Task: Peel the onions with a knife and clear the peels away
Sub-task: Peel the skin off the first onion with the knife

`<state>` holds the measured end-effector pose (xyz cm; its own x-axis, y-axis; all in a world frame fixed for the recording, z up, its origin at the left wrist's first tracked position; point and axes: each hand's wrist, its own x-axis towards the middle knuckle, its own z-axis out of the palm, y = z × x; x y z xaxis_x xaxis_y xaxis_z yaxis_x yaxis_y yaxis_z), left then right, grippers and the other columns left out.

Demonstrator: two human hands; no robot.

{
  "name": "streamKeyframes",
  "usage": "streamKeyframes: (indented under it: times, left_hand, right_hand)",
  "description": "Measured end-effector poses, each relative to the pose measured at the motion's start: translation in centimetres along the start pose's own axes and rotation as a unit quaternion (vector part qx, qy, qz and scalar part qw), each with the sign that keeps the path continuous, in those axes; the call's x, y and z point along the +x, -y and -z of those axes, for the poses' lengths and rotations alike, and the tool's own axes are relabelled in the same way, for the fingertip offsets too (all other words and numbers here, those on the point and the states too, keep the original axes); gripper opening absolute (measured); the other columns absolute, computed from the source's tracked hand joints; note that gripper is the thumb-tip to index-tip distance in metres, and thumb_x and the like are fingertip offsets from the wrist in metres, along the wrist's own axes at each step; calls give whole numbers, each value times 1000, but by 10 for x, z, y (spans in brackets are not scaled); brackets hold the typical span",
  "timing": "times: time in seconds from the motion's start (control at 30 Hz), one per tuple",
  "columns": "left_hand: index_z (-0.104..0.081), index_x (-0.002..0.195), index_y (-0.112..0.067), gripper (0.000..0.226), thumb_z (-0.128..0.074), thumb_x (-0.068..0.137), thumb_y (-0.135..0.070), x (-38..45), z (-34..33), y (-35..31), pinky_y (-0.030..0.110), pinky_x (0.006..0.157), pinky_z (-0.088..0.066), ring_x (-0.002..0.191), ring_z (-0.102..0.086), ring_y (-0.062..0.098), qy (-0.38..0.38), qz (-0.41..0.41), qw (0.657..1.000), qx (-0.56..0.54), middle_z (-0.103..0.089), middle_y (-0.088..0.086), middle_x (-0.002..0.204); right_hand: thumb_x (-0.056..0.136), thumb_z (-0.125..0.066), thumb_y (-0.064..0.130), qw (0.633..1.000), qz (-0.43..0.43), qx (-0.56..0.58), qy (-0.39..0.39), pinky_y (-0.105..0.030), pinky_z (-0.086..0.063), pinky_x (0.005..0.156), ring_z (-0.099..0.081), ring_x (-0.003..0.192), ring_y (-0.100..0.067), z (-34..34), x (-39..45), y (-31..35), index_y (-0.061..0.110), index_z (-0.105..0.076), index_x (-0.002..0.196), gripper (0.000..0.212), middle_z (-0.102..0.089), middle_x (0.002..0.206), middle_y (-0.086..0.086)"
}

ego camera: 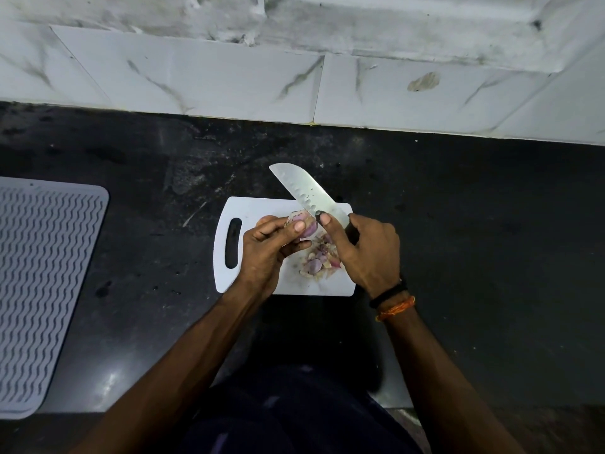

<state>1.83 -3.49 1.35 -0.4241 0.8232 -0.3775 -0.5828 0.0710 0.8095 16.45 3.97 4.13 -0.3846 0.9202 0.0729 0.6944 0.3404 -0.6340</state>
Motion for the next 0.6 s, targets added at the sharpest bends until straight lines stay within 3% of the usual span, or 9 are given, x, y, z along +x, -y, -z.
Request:
streamKeyframes:
  times: [0.17,0.37,0.5,0.6]
  left_hand:
    - [-81,92,-8,29,-83,69,-27,-3,-7,-3,34,76,-60,90,-74,25,0,13,1000,-8,-57,32,117]
    - [-81,85,-11,20,-78,74,-28,-8,-9,-2,37,84,-59,91,-72,23,-2,36,999,-28,-60,22,107]
    - [-77,70,-18,16,-70,79,-28,-12,-18,-7,32,81,-60,83,-71,16,-6,78,995,-62,-73,4,81]
    - [-77,68,-19,23,-65,83,-32,-13,-23,-14,28,76,-60,84,-73,14,-1,100,991,-85,-75,4,87]
  right_hand:
    - [79,-45,82,999,-27,-12,-26,-26,-36,46,-46,44,-9,-9,-2,-3,19,-51,55,68,-47,48,7]
    - [76,-41,87,999,-41,-10,5,-19,-29,45,-48,46,-5,-12,-1,-4,15,-62,65,75,-58,57,5]
    - [77,-52,81,997,-37,71,15,-35,-43,47,-51,44,-15,-9,-3,-3,12,-57,53,74,-54,47,1]
    - [78,-56,78,993,-38,104,31,-41,-46,49,-53,46,-18,-5,-5,-4,12,-58,53,70,-55,48,0]
